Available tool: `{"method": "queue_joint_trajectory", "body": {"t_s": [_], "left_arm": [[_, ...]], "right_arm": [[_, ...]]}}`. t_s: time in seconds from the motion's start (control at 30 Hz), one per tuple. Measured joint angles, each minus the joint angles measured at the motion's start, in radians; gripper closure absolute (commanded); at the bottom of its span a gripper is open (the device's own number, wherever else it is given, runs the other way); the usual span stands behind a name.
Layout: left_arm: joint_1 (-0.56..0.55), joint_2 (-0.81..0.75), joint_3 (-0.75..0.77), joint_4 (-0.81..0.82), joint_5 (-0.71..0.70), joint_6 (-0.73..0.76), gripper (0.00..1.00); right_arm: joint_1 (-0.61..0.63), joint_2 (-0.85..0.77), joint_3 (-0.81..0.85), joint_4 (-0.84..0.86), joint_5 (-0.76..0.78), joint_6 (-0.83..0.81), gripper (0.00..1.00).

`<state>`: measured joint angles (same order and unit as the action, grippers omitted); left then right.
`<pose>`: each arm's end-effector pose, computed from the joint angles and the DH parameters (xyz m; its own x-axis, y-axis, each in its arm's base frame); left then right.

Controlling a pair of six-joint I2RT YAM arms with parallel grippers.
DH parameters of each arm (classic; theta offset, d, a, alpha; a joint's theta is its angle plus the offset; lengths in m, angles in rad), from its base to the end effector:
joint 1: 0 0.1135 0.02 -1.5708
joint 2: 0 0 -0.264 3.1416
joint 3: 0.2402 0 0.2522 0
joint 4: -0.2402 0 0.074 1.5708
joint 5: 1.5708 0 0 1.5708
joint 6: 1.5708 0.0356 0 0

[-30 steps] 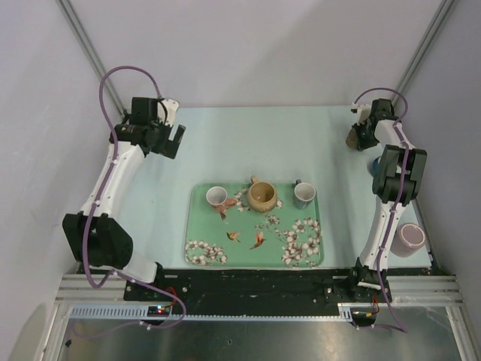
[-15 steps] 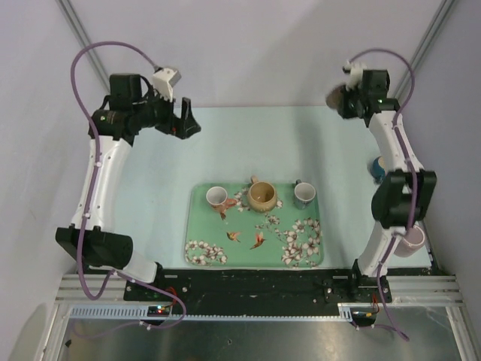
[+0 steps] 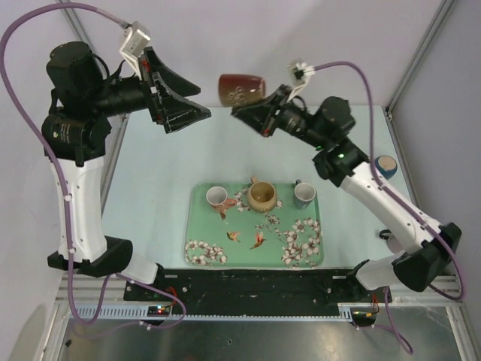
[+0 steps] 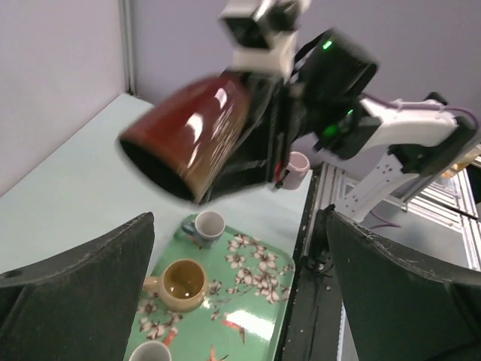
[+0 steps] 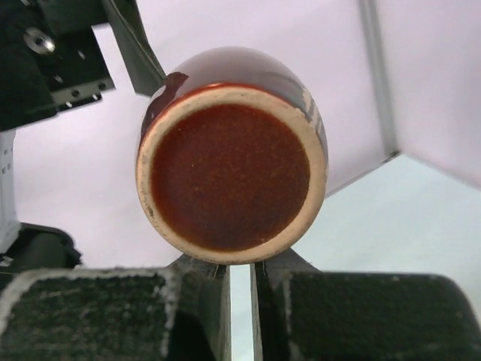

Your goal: Turn the mug right side up

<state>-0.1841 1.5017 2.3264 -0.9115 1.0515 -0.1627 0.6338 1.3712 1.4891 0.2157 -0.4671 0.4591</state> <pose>0.2060 -0.0698 0.5895 -0.2365 -0.0377 -0.9709 0.9149 0.3278 -0.2356 0.2353 0.1928 0.4953 -0.1497 0.3810 -0.9124 -0.8983 0.3332 0.2865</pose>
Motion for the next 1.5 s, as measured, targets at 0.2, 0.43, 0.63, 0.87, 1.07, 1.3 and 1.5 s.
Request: {"method": "queue_joint_trajectory", "body": {"t_s": [0.2,0.43,0.63,0.87,1.07,1.3,1.5], "left_arm": [[-0.035,-0.004,0.037,0.029,0.025,-0.078,0.07],[-0.064,-0.005,0.006,0.069,0.021,-0.128,0.08],[-0.031,-0.006,0.023,0.072,-0.002,-0.137,0.08],[-0.046,-0.054,-0.056,0.077,-0.019,-0.141,0.08],[-0.110,-0.054,-0.034,0.074,-0.032,-0.127,0.22],[-0.134,-0.057,0.017,0.073,-0.017,-0.115,0.46],[-0.122,-0.053,0.023,0.064,-0.012,-0.106,0.53]], "right_arm": [[0.121,0.078,-0.004,0.050,0.008,0.109,1.00],[0.157,0.081,-0.004,0.051,0.023,0.133,1.00],[0.135,0.063,-0.004,0.048,0.058,0.132,1.00],[0.151,-0.005,0.011,0.051,0.087,0.089,1.00],[0.205,0.016,0.073,0.051,0.089,0.056,1.00],[0.209,0.052,0.098,0.055,0.074,0.046,1.00],[0.181,0.063,0.100,0.070,0.033,0.077,1.00]]}}
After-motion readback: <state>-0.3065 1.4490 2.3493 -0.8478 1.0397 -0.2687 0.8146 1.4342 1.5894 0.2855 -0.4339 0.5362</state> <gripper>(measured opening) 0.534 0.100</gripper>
